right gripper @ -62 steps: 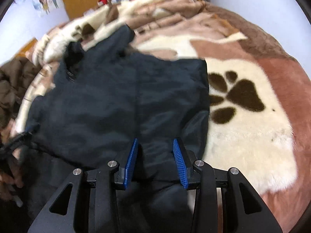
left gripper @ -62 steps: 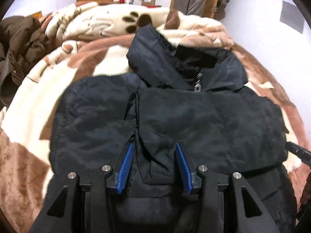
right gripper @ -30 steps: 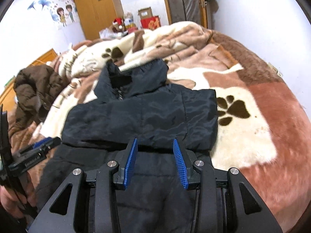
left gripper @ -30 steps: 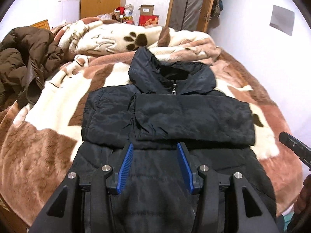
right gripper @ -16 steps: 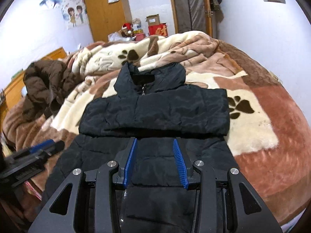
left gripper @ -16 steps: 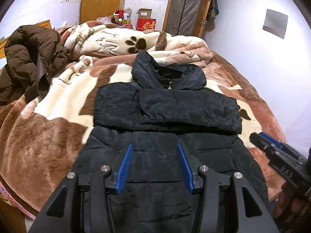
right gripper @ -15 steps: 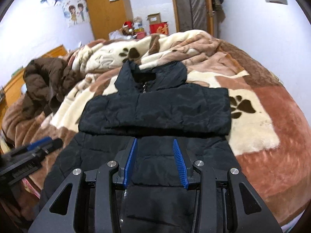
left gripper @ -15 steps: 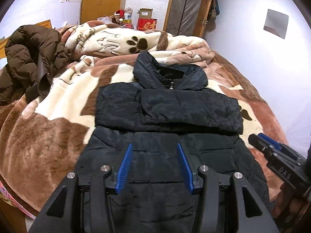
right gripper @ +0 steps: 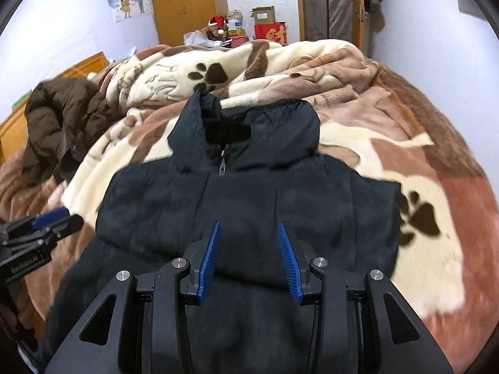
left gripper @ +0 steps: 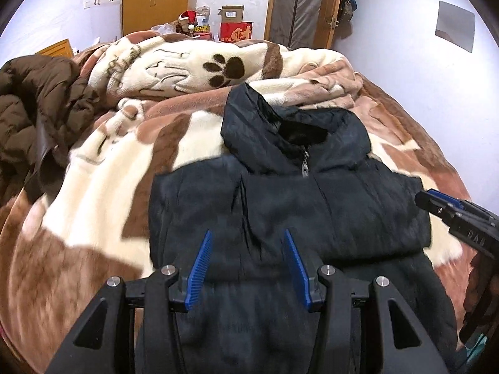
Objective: Fold large clothes
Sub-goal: 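Grasp the jacket hem with both tools and lift it toward the hood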
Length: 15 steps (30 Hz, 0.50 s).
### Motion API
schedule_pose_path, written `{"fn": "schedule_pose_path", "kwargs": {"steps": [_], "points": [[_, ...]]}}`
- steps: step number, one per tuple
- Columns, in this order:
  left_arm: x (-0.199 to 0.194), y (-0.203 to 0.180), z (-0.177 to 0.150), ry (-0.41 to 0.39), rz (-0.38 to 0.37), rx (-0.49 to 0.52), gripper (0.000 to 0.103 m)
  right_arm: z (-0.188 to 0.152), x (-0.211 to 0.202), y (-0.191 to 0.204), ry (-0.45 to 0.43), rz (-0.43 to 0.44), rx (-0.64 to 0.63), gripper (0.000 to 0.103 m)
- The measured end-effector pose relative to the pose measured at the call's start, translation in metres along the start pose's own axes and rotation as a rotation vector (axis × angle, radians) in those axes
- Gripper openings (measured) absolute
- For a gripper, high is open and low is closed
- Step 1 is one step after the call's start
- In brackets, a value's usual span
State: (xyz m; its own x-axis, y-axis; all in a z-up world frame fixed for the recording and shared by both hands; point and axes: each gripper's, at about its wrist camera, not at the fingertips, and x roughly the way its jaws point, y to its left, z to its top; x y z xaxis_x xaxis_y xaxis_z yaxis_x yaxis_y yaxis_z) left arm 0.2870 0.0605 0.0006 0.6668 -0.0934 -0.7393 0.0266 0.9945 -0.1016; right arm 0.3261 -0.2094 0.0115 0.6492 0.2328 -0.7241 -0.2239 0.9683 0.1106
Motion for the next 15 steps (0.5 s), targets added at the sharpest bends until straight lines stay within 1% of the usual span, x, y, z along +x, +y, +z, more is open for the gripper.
{"fn": "schedule_pose_path", "kwargs": {"steps": [3,8,9,10,11,15], "points": [[0.023,0.002,0.028,-0.004,-0.01,0.009,0.053,0.029,0.025,-0.011,0.002,-0.021,-0.011,0.04],[0.061,0.004,0.075,-0.024,-0.022,0.01,0.063,0.066,0.066,-0.032,0.029,-0.025,-0.012,0.04],[0.071,0.004,0.085,-0.023,-0.027,0.007,0.064,0.074,0.078,-0.038,0.041,-0.02,-0.004,0.043],[0.081,0.005,0.095,-0.021,-0.027,0.003,0.066,0.08,0.084,-0.042,0.047,-0.017,0.003,0.05],[0.092,0.005,0.104,-0.016,-0.025,-0.001,0.067,0.087,0.093,-0.048,0.053,-0.014,0.012,0.052],[0.137,0.007,0.139,0.015,-0.014,-0.014,0.067,0.114,0.123,-0.068,0.065,-0.02,0.024,0.053]]}}
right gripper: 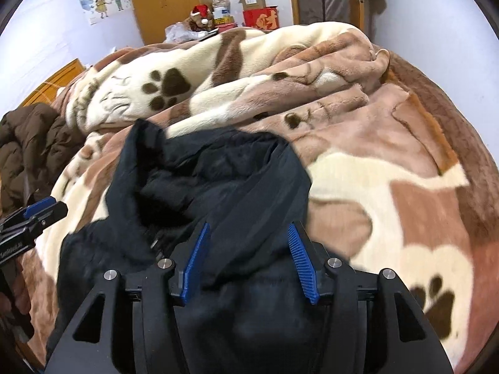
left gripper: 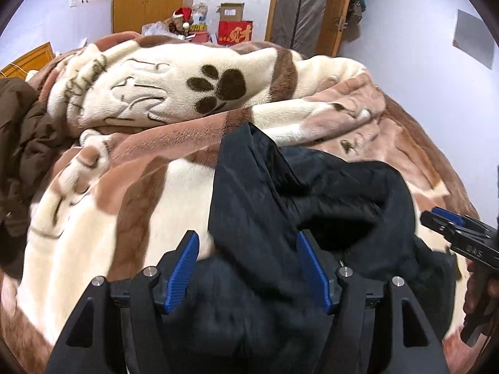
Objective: Fold large clothes
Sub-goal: 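Grasp the jacket hem with both tools and lift it toward the hood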
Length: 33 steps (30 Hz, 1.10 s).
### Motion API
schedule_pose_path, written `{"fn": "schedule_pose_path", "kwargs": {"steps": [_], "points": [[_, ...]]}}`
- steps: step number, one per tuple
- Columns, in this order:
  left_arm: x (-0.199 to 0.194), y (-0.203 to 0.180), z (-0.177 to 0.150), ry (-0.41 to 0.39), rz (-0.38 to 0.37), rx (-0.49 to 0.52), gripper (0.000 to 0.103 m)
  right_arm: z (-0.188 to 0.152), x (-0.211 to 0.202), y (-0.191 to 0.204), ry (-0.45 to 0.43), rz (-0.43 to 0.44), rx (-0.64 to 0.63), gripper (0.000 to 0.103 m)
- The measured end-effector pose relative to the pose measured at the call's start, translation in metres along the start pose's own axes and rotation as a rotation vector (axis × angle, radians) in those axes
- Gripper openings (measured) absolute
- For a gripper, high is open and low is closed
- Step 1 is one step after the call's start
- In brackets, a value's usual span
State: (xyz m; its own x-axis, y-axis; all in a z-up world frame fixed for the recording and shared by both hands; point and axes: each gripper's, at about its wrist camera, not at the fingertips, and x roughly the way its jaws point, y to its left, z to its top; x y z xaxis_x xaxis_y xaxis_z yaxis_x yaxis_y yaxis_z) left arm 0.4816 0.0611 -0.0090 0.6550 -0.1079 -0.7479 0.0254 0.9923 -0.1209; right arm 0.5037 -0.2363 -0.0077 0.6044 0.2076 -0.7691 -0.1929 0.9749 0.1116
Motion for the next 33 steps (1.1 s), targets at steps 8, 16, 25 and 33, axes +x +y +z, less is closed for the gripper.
{"fn": "schedule_pose_path", "kwargs": {"steps": [8,16,25,33], "points": [[0.081,0.005,0.045,0.057,0.042,-0.045,0.068,0.046,0.057,-0.031,0.051,-0.013,0.02,0.053],[0.104,-0.008,0.047,0.053,0.02,-0.022,0.01,0.049,0.098,-0.026,0.171,-0.018,-0.008,0.015],[0.005,0.021,0.019,-0.074,-0.068,-0.133,0.005,0.023,-0.019,-0.012,-0.037,0.049,-0.011,0.008],[-0.068,0.04,-0.053,-0.08,-0.123,-0.213,0.004,-0.046,-0.107,0.007,-0.099,0.088,0.001,0.008]]}}
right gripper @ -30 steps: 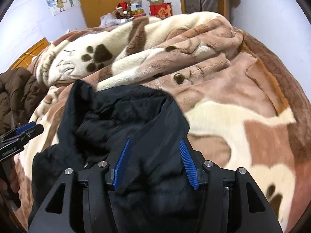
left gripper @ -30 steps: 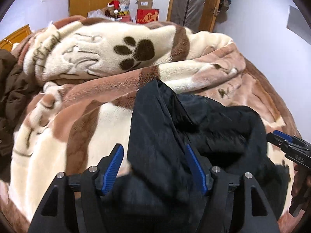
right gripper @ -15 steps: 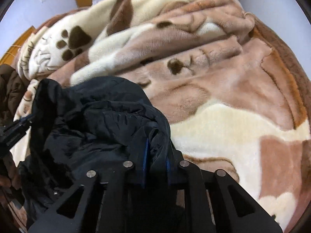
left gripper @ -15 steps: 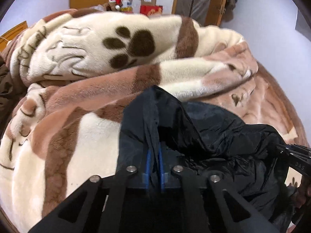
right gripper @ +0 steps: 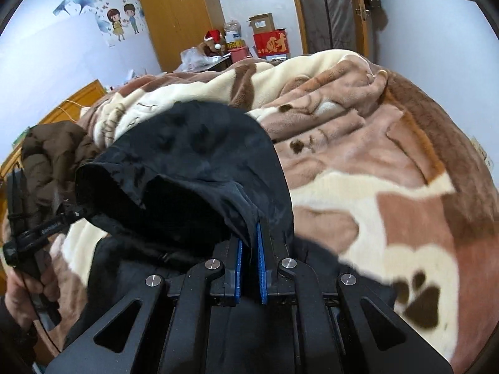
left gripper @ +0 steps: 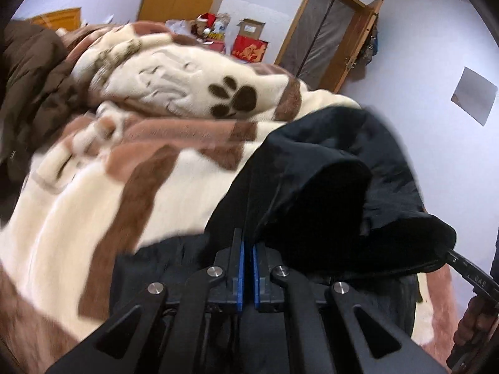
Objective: Fold large clothes
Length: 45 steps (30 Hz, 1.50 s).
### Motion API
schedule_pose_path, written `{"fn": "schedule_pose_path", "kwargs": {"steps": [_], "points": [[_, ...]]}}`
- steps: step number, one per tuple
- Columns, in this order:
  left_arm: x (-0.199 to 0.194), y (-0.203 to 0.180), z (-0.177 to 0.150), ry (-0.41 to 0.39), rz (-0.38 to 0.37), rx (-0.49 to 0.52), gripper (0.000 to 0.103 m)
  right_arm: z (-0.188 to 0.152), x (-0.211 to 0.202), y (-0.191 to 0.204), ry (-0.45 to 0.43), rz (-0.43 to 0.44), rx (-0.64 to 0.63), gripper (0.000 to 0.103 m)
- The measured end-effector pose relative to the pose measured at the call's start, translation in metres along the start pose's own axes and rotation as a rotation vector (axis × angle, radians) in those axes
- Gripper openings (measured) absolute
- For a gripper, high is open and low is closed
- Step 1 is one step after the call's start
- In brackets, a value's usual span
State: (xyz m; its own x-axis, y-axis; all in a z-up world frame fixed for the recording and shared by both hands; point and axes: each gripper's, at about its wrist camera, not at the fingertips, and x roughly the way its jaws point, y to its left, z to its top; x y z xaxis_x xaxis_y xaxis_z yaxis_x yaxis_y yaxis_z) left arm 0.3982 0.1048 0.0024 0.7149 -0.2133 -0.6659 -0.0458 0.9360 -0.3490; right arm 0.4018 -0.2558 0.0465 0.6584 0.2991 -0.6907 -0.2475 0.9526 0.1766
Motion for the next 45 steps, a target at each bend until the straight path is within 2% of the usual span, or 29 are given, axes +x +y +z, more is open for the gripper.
{"fn": "schedule_pose_path", "kwargs": {"steps": [7,13,16,17,19,21,24,26,30,33,37,40,45], "points": [[-0.01,0.03,-0.062,0.093,0.003,-0.104,0.005,-0.069,-0.005,-0.008,0.097,0.007,0.073,0.008],[-0.021,0.039,-0.098,0.15,0.046,-0.101,0.006,-0.11,0.007,-0.014,0.206,0.01,0.087,0.008],[-0.033,0.046,-0.113,0.174,0.067,-0.096,0.006,-0.125,0.001,-0.016,0.231,0.018,0.082,0.009],[-0.039,0.049,-0.118,0.17,0.069,-0.091,0.006,-0.128,-0.002,-0.016,0.232,0.021,0.081,0.011],[-0.052,0.052,-0.127,0.167,0.085,-0.081,0.006,-0.132,-0.01,-0.017,0.22,0.032,0.084,0.024],[-0.064,0.053,-0.131,0.159,0.09,-0.08,0.006,-0.129,-0.019,-0.014,0.201,0.046,0.087,0.03],[-0.073,0.04,-0.12,0.124,0.068,-0.048,0.006,-0.113,-0.025,-0.001,0.157,0.068,0.063,0.03],[-0.073,0.021,-0.106,0.096,0.026,-0.016,0.007,-0.102,-0.024,0.014,0.128,0.079,0.035,0.03],[-0.057,-0.019,-0.093,0.075,-0.042,0.065,0.019,-0.082,-0.003,0.04,0.092,0.094,0.003,0.03],[-0.031,-0.034,-0.104,0.118,-0.067,0.113,0.021,-0.093,0.025,0.044,0.159,0.083,0.005,0.03],[0.008,-0.027,-0.139,0.218,-0.022,0.134,0.021,-0.132,0.062,0.03,0.264,0.045,0.022,0.03],[0.02,-0.021,-0.158,0.215,-0.001,0.15,0.021,-0.153,0.074,0.025,0.26,0.049,0.021,0.03],[0.035,-0.03,-0.158,0.204,0.064,0.197,0.021,-0.153,0.084,0.027,0.248,0.024,0.027,0.03]]}}
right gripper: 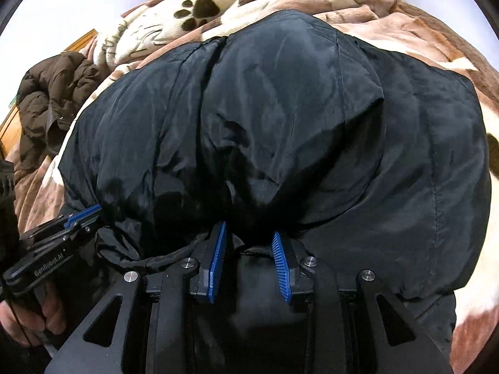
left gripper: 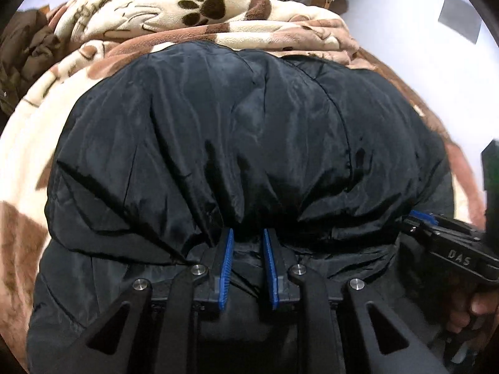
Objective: Fold large clothes
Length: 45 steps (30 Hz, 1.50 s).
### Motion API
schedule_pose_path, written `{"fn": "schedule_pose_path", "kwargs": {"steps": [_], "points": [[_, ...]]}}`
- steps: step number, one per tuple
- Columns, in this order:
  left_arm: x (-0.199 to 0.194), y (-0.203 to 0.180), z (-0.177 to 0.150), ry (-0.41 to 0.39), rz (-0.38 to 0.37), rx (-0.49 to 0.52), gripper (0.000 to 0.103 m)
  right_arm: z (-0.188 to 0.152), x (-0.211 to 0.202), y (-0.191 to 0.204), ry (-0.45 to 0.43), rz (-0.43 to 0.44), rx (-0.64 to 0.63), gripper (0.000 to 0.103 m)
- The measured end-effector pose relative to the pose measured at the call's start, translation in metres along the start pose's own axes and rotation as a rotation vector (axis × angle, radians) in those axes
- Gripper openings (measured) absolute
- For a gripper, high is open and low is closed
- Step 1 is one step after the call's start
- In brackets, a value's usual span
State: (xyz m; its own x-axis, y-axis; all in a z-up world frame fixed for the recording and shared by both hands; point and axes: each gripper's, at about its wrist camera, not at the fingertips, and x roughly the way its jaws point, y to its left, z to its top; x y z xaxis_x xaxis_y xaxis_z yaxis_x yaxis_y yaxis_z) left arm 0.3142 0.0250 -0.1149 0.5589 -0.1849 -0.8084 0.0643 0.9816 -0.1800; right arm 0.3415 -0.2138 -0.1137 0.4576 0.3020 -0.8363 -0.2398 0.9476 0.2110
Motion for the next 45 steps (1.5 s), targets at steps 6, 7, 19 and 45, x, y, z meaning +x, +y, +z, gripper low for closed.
{"fn": "schedule_pose_path", "kwargs": {"steps": [6,7,19,45], "points": [[0.005,-0.001,0.006,0.021,0.027,-0.01,0.021,0.001,-0.002,0.0,0.005,0.004,-0.002,0.03],[0.0,-0.001,0.007,0.028,0.023,-0.01,0.021,0.002,-0.006,0.0,0.014,0.007,-0.002,0.03],[-0.074,0.02,0.054,-0.193,0.051,-0.018,0.049,0.048,-0.086,-0.016,-0.21,-0.021,-0.003,0.031],[-0.016,-0.01,0.001,-0.04,-0.048,0.014,0.05,0.013,-0.037,0.007,-0.06,0.064,-0.034,0.032]]}}
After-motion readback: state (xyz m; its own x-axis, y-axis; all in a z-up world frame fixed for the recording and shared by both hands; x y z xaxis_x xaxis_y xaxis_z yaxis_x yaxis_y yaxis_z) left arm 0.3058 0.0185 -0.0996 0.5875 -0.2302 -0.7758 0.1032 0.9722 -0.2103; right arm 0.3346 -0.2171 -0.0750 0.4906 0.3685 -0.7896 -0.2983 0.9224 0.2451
